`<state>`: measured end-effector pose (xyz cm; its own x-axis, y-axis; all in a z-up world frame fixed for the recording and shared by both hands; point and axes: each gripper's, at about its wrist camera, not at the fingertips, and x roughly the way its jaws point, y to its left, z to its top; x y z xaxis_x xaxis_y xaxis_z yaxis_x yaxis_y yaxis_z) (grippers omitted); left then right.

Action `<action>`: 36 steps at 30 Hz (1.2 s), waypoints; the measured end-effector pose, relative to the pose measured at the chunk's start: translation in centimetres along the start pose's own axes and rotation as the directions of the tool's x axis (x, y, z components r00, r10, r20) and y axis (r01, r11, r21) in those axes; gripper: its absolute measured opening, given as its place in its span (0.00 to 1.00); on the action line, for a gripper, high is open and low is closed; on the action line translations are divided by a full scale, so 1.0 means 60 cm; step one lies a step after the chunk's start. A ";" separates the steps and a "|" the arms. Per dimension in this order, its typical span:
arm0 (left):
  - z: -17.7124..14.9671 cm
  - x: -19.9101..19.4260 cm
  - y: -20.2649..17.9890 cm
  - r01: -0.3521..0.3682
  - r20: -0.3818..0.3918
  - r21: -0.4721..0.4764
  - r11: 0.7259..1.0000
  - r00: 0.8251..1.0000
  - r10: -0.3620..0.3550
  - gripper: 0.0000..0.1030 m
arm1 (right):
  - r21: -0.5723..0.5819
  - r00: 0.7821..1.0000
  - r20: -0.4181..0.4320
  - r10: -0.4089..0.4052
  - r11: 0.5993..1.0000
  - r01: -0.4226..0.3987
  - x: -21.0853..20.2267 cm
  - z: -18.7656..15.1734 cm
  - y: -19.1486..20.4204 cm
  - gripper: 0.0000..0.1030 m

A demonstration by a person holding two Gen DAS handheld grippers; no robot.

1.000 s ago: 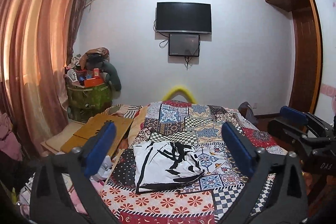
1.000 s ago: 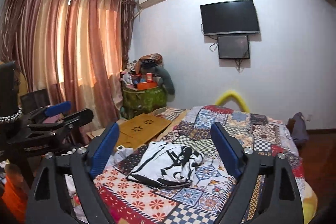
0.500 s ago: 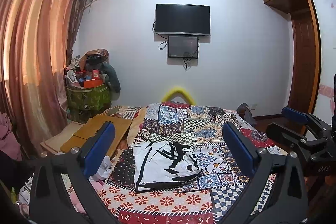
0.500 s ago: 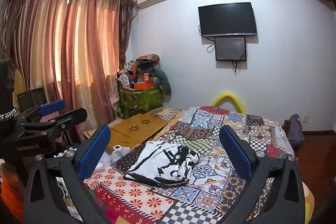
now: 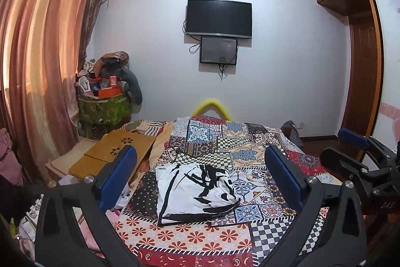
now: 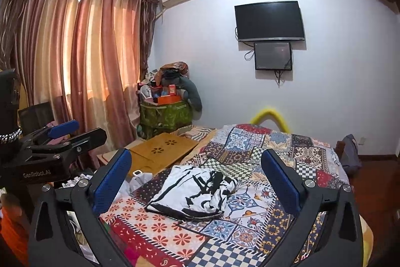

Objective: Fold small clothes

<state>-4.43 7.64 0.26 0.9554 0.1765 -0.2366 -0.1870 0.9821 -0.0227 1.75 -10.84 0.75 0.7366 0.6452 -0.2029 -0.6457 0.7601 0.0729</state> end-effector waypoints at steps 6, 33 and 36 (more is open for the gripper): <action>-0.005 0.010 -0.001 0.001 -0.017 -0.003 1.000 1.000 -0.001 1.00 | 0.010 1.000 -0.016 -0.002 1.000 0.002 0.005 -0.002 -0.001 1.00; -0.007 0.015 0.000 0.008 -0.012 -0.006 1.000 1.000 -0.008 1.00 | 0.017 1.000 -0.022 -0.003 1.000 0.003 0.006 -0.001 -0.003 1.00; -0.006 0.015 -0.002 0.010 -0.011 -0.003 1.000 1.000 -0.010 1.00 | 0.016 1.000 -0.021 -0.003 1.000 0.003 0.006 0.000 -0.003 1.00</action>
<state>-3.63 7.66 -0.28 0.9547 0.1656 -0.2473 -0.1780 0.9836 -0.0284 2.11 -10.78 0.65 0.7342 0.6412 -0.2230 -0.6399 0.7634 0.0881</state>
